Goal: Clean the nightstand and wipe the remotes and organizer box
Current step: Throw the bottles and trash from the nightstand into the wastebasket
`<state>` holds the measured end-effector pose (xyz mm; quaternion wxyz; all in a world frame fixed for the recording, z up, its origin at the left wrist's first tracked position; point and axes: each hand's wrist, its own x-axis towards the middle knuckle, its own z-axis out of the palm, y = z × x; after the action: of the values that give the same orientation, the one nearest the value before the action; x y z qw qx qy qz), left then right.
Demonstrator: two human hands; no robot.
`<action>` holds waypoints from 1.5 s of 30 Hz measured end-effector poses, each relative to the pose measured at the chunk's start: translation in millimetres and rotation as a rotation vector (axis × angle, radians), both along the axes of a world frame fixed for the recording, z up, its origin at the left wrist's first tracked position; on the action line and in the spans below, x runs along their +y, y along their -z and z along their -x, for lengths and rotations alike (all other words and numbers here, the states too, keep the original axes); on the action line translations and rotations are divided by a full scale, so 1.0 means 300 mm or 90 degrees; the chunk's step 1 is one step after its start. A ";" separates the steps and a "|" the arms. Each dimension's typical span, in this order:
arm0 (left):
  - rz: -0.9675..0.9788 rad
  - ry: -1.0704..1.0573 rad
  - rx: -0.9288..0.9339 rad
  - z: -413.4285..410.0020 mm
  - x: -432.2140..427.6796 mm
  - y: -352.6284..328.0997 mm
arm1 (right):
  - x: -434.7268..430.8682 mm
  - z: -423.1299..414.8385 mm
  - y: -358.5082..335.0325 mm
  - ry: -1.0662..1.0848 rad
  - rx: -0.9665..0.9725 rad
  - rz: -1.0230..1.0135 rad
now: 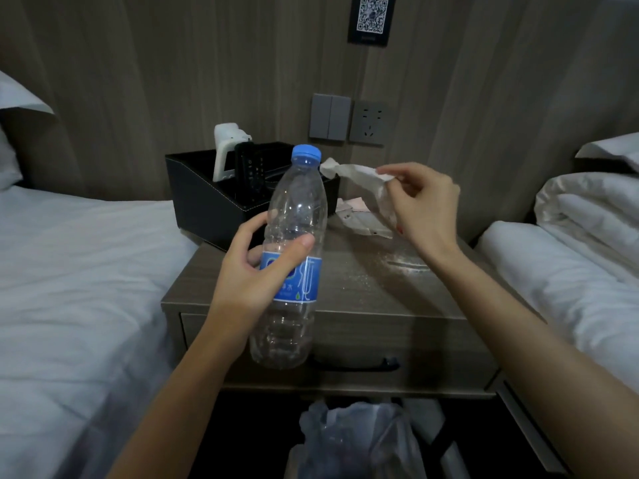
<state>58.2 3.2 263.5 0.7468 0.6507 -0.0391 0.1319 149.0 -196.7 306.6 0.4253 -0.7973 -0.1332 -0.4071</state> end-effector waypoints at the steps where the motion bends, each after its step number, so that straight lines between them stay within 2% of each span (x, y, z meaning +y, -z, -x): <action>1: 0.005 0.006 0.007 0.010 -0.004 -0.001 | -0.003 0.064 -0.001 -0.019 0.001 -0.020; 5: 0.015 0.031 0.018 0.066 -0.020 0.013 | -0.028 0.274 0.048 -0.116 0.086 -0.029; 10: -0.019 0.094 0.035 0.174 -0.044 0.096 | -0.099 0.416 0.195 -0.202 0.213 0.055; 14: -0.096 0.174 0.118 0.245 -0.038 0.201 | -0.146 0.459 0.316 -0.225 0.374 0.148; 18: -0.081 0.235 0.211 0.261 -0.060 0.300 | -0.172 0.459 0.434 -0.246 0.499 0.249; 27: -0.258 0.249 0.298 0.242 -0.213 0.585 | -0.214 0.448 0.676 -0.171 0.648 0.358; 30: -0.336 0.234 0.325 0.231 -0.220 0.698 | -0.203 0.452 0.741 -0.194 0.711 0.428; 32: -0.334 0.239 0.350 0.209 -0.203 0.783 | -0.197 0.456 0.760 -0.225 0.759 0.460; 35: -0.454 0.186 0.320 0.208 -0.186 0.764 | -0.217 0.435 0.753 -0.192 0.756 0.434; 39: -0.658 0.107 0.290 0.191 -0.151 0.746 | -0.247 0.412 0.702 -0.190 0.709 0.290; 42: -0.746 0.169 0.366 0.197 -0.127 0.765 | -0.234 0.428 0.684 -0.245 0.687 0.257; 45: -0.803 0.247 0.399 0.202 -0.096 0.804 | -0.215 0.443 0.696 -0.273 0.682 0.333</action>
<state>-2.6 -25.5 22.3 0.2160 0.9456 -0.0065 -0.2431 16.1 -261.2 97.8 0.2958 -0.9237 -0.1535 0.1890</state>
